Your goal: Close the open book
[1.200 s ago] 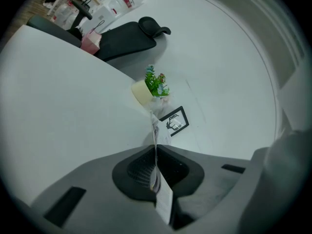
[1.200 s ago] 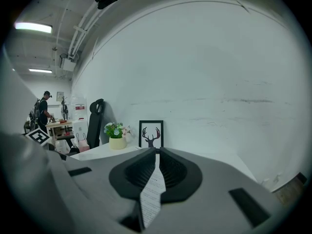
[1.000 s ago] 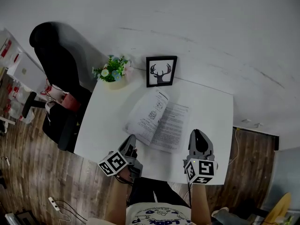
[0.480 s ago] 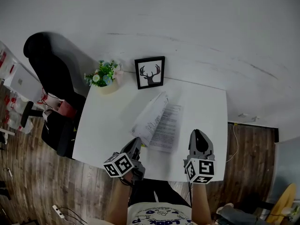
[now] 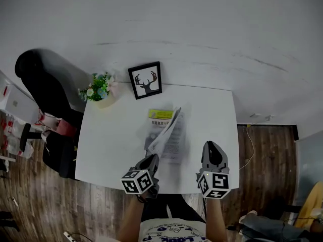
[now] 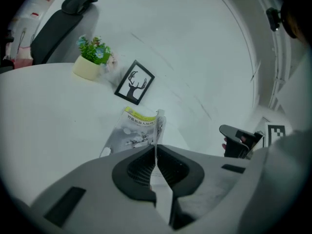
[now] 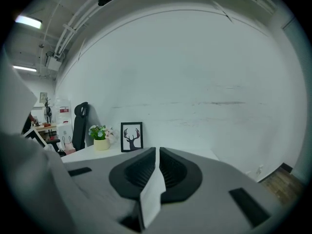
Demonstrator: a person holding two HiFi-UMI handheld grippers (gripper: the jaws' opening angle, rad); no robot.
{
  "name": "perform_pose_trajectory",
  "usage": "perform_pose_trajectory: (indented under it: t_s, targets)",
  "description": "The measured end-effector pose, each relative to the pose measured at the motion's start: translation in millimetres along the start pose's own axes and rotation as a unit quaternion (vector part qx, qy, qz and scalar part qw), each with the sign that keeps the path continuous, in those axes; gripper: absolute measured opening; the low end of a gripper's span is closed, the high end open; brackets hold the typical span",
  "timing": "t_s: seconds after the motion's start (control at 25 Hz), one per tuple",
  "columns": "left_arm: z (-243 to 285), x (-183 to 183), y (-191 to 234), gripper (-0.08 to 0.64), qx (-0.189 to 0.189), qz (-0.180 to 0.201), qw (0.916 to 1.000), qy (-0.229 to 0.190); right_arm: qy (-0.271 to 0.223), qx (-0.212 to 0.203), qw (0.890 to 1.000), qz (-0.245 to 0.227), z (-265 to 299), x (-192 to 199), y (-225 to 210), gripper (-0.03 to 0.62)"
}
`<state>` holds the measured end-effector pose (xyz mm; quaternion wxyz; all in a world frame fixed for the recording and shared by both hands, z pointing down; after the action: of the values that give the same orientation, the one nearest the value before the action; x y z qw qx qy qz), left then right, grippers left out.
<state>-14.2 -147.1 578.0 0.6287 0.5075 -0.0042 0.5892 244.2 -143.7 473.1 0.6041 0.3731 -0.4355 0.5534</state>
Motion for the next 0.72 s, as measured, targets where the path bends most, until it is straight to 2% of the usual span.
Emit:
perform_pose_trajectory:
  t_s: [0.12,0.36,0.52,0.72]
  targets:
    - [8.8,7.8,-9.1,0.032,-0.001,0.031,0.9993,0.022,0.000,0.015,1.000,0.007,-7.3,3.3,-8.2,0.040]
    - [22.2,20.9,-18.3,0.032,-0.007,0.067,0.9963,0.053,0.002,0.034,0.999,0.015,-19.9,9.8,-19.8,0.040]
    - [30.8,28.3,-23.3,0.032,-0.015,0.115,0.9901,0.078,0.007,0.046,0.999,0.019,-27.6,15.9,-25.1,0.040]
    - [42.3,37.2,-27.0,0.032,-0.031,0.153,0.9821,0.105,0.010,0.057,0.998,0.022,-34.3,19.9,-31.1,0.040]
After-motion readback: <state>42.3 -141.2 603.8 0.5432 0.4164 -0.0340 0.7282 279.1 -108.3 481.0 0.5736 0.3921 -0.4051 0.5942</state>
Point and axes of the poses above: the fingertips, and each gripper's own axes: z forward along the fingers, y to its left, x out of its underside, the point moved 9 cm from there along -z, backward along the fingers, and after that the axes turned 3 degrees about y, right-handed, at the moved point
